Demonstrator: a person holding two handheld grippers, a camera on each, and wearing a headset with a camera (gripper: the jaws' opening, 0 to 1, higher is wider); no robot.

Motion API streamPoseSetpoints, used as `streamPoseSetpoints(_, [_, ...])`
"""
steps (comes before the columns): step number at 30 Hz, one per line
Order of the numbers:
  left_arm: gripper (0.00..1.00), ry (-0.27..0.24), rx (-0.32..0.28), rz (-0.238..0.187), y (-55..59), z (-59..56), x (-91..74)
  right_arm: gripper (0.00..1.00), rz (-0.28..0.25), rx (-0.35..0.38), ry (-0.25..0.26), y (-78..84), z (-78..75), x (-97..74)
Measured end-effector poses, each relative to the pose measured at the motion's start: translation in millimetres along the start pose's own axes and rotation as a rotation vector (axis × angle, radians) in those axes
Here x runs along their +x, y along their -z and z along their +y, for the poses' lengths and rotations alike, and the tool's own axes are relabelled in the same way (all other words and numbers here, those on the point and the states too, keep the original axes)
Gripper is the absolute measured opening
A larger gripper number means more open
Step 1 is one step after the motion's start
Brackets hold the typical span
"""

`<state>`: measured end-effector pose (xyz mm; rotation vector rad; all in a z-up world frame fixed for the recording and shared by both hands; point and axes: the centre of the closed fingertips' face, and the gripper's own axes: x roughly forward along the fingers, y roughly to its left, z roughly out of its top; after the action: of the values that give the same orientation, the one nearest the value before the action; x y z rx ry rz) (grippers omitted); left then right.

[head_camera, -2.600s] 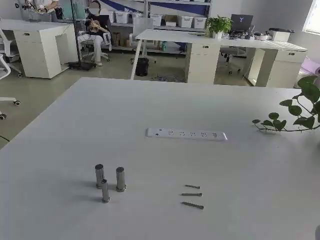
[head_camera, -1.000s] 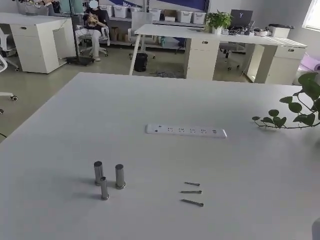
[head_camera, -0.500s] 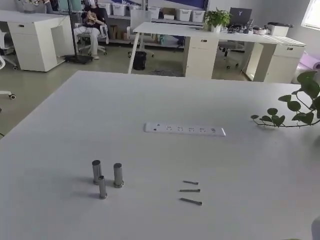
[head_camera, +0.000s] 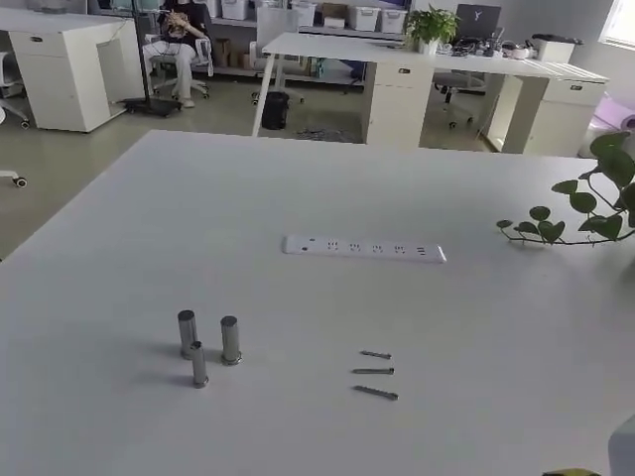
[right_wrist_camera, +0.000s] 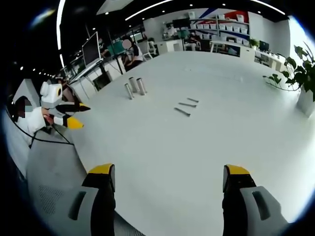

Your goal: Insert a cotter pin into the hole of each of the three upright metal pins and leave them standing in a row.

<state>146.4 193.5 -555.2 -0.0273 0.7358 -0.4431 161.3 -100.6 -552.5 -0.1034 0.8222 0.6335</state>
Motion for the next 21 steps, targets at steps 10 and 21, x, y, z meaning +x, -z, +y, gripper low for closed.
streamPoseSetpoints(10, [0.74, 0.001, 0.000, -0.043, -20.6, 5.0, 21.7, 0.88, 0.006, -0.004, -0.005, -4.7, -1.2, 2.7])
streamPoseSetpoints(21, [0.64, 0.077, 0.041, -0.074, -58.5, 4.5, 54.0, 0.86, 0.022, -0.011, -0.017, -7.2, 1.5, 7.2])
